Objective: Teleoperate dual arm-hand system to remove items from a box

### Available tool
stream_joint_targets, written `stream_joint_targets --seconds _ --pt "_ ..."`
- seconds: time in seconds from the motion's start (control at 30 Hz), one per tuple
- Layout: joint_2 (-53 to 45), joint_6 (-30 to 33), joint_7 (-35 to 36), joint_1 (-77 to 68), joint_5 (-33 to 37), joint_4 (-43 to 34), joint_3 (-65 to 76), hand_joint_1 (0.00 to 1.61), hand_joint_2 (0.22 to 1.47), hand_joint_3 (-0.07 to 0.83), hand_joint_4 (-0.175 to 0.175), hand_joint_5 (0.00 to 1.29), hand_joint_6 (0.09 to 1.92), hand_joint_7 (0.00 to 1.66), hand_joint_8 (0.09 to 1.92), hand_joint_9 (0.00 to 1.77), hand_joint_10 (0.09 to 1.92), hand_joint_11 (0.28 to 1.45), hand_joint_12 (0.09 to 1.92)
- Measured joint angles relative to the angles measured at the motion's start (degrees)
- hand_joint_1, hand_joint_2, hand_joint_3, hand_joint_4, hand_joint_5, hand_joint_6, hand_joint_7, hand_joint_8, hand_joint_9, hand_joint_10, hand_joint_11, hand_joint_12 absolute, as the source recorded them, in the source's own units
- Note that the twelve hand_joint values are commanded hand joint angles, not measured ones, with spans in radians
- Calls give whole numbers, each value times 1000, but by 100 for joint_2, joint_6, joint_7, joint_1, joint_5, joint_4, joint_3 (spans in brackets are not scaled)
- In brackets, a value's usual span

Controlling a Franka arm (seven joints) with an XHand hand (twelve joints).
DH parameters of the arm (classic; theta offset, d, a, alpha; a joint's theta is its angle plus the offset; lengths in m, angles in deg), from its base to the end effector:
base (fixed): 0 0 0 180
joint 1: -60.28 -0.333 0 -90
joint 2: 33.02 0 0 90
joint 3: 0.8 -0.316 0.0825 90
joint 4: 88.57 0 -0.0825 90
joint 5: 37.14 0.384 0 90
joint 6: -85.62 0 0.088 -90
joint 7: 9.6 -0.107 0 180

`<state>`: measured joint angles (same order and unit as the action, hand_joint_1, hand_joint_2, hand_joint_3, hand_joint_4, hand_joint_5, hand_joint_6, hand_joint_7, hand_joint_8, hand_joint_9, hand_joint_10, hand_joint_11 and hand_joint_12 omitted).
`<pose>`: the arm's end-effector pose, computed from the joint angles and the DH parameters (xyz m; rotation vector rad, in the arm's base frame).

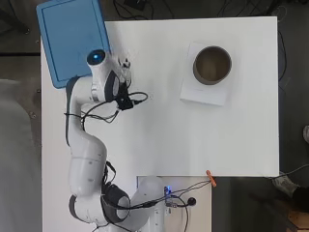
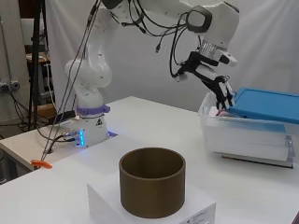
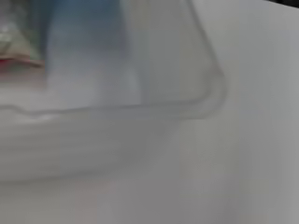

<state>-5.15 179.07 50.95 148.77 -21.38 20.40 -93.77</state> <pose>0.5245 0.1308 0.4365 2.6557 1.4745 -0.5226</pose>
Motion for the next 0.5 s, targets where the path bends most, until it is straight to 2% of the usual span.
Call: stream_joint_targets --seconds 0.07,0.1,0.17,0.27,0.43,0.47,0.5 --pt "52 -62 70 -80 20 -62 -583 256 1215 -2 48 674 87 916 87 989 87 692 87" --pt "60 -68 89 -162 20 -64 -790 239 1212 -2 53 658 87 848 87 931 87 665 87" --pt "76 -61 99 -362 23 -23 -868 214 1207 -3 49 634 87 740 87 831 87 612 87" --pt "127 -67 45 -793 41 114 -464 181 1210 0 42 629 87 693 87 777 87 578 87" --pt "227 -98 -197 -1364 -67 377 114 136 1221 3 26 611 87 711 87 785 87 573 87" --pt "236 -100 -222 -1366 -79 381 110 146 1225 2 37 661 87 805 87 872 87 645 87" --pt "282 -75 -188 -1356 -39 354 120 170 1227 2 62 721 87 798 361 919 193 732 87"
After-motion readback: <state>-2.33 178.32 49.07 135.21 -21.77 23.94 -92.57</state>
